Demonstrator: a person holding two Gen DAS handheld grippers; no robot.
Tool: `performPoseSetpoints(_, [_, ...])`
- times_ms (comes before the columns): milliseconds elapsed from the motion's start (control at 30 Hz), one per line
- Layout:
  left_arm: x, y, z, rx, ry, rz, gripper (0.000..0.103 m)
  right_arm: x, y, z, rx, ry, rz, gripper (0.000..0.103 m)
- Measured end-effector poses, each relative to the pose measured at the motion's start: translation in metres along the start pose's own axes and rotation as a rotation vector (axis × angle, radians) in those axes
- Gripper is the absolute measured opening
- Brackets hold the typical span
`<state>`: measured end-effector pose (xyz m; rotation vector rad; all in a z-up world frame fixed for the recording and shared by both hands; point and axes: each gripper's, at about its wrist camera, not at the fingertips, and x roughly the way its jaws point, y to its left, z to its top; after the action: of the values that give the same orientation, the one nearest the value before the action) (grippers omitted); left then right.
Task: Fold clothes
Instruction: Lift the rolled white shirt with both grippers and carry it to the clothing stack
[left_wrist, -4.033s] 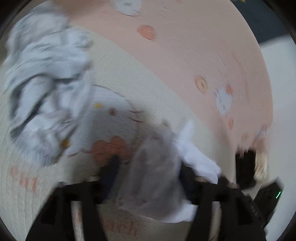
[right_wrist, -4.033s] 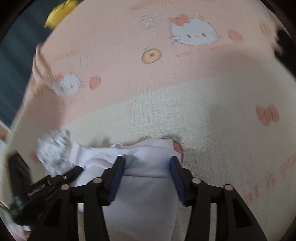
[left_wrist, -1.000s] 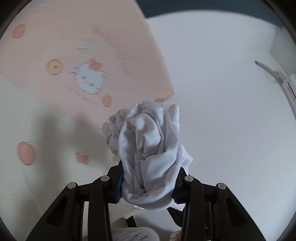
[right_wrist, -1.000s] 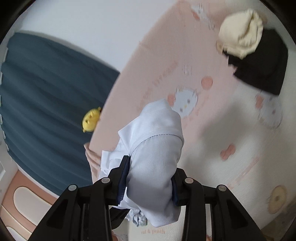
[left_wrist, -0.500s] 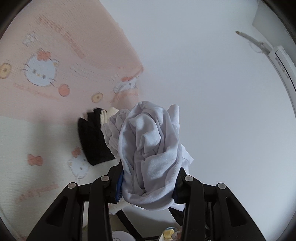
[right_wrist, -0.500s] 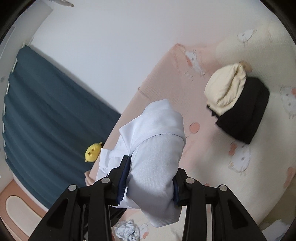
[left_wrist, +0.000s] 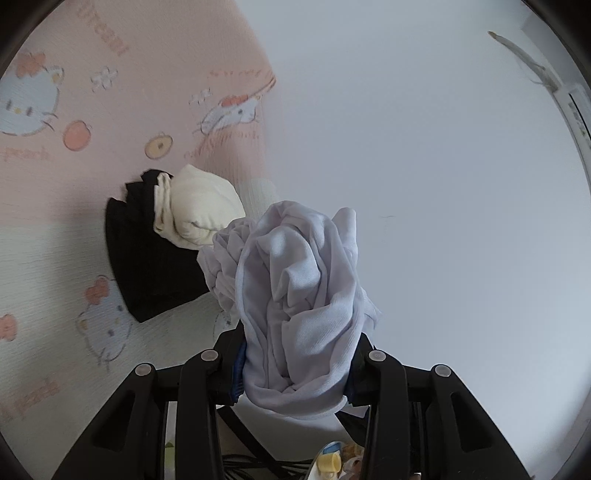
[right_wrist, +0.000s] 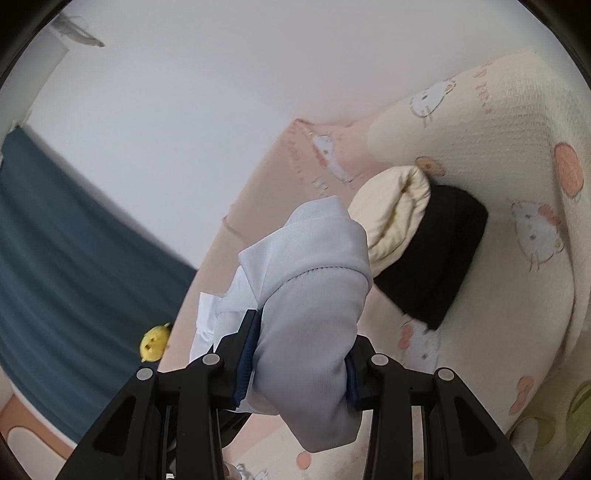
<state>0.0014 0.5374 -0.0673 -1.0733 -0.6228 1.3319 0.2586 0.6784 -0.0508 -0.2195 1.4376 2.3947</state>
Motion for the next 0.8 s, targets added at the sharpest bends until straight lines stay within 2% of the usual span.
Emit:
performPoseSetpoints(167, [0.041, 0.012, 0.030, -0.026, 0.025, -0.035, 0.035, 0.034, 0.003, 0.048, -0.056, 0.015, -0.046, 0.040])
performPoseSetpoints(400, [0.086, 0.023, 0.086, -0.055, -0.044, -0.079, 0.035, 0.101, 0.020, 0.130, -0.188, 0.103, -0.073, 0.040])
performPoseSetpoints(533, [0.106, 0.023, 0.107, -0.047, -0.088, -0.069, 0.035, 0.129, 0.021, 0.163, -0.219, 0.134, -0.051, 0.040])
performPoseSetpoints(700, [0.128, 0.025, 0.126, -0.011, -0.136, -0.041, 0.035, 0.163, 0.006, 0.200, -0.191, 0.168, -0.011, 0.040])
performPoseSetpoints(800, [0.142, 0.035, 0.129, -0.043, -0.149, -0.027, 0.035, 0.184, -0.004, 0.214, -0.184, 0.190, -0.023, 0.040])
